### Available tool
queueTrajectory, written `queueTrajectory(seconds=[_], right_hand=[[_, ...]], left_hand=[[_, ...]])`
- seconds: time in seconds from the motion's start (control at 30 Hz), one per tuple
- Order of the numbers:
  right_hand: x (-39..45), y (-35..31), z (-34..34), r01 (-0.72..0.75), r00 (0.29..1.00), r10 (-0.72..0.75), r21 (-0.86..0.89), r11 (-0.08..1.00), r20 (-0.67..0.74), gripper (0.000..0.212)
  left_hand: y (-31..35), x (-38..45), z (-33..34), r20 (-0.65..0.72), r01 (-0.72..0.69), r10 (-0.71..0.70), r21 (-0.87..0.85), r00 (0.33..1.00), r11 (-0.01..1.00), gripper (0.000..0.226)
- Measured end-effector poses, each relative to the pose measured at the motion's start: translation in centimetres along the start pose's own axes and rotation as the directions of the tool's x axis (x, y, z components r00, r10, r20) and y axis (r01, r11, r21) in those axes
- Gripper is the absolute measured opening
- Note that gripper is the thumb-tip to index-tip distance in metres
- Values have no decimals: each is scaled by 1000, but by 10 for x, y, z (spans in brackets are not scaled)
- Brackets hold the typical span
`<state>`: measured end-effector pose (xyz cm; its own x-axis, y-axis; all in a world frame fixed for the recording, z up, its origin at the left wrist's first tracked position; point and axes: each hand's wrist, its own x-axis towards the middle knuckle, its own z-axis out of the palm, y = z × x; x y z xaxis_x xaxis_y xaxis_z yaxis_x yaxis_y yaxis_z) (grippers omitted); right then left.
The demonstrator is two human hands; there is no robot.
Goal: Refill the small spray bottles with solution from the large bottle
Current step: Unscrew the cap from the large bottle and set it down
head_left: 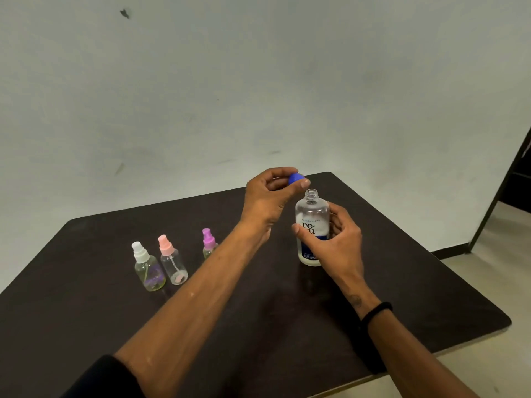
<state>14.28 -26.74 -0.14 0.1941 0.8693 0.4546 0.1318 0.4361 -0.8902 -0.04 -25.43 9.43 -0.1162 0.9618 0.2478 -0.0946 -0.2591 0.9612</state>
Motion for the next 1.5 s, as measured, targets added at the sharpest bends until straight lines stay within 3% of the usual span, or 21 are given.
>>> queueTrajectory(seconds=[0.13, 0.27, 0.4, 0.7, 0.97, 1.13, 1.3, 1.5], right_hand=[[6, 3, -10, -17, 1000, 16, -6, 1000, -13, 69], [14, 11, -19, -23, 999, 22, -22, 1000, -26, 70], [22, 17, -24, -31, 999, 31, -37, 999, -12, 71], [29, 24, -32, -13, 999, 17, -76, 997, 44, 71], [28, 25, -33, -21, 997, 26, -76, 997, 68, 72], [22, 23, -34, -14, 995, 21, -78, 997, 96, 87], [5, 12, -37, -26, 1000, 27, -105, 994, 13, 104], [-31, -11, -32, 40, 957, -79, -145, 989, -278, 54]], left_hand=[[-22, 0, -8, -88, 80, -89, -100, 992, 992, 34], [-71, -3, -15, -118, 128, -111, 142, 987, 982, 37], [-101, -8, -8, -72, 41, -9, 453, 997, 890, 27], [-125, -8, 2, -84, 16, 37, 559, 996, 829, 21], [-134, -9, 1, 26, -46, 39, 720, 999, 692, 69], [-127, -18, -5, 60, -46, 7, 687, 998, 725, 84], [-114, -49, -20, 63, -67, 33, 680, 997, 730, 75], [-107, -90, -42, 34, -135, 145, 622, 989, 771, 33]])
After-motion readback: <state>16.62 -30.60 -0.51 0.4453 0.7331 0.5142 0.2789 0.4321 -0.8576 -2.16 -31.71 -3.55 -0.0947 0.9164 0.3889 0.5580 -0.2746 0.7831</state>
